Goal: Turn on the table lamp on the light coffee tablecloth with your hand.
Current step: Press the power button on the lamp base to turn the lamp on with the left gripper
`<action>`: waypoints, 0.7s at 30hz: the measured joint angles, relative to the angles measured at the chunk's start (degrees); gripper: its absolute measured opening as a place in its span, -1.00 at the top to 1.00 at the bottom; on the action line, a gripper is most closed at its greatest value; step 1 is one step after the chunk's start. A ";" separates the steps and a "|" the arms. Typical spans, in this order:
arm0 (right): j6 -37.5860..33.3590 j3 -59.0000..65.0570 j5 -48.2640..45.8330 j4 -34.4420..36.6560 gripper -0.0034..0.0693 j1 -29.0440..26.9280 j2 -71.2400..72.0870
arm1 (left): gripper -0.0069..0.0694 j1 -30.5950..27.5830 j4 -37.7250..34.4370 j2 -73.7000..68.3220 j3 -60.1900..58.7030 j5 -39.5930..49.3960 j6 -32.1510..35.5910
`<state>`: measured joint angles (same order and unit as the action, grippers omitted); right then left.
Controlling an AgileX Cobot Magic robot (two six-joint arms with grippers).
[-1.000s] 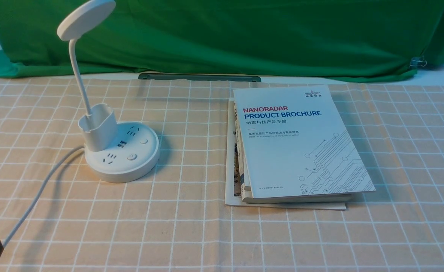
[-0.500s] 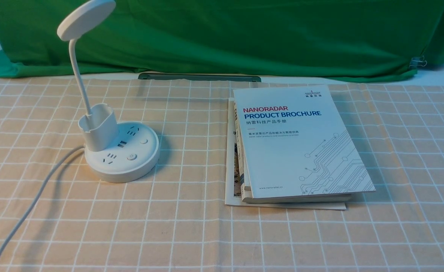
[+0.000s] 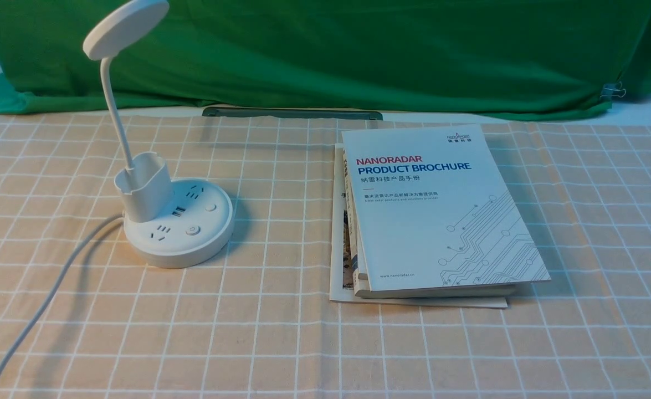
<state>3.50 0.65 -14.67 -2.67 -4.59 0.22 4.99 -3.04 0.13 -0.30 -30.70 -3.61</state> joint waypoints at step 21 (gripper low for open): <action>0.00 0.00 0.00 0.00 0.26 0.00 0.00 | 0.81 0.26 -10.16 -41.16 23.70 33.66 -9.78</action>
<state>3.50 0.65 -14.67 -2.67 -4.59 0.22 5.24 -13.20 -41.02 23.40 2.96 -13.39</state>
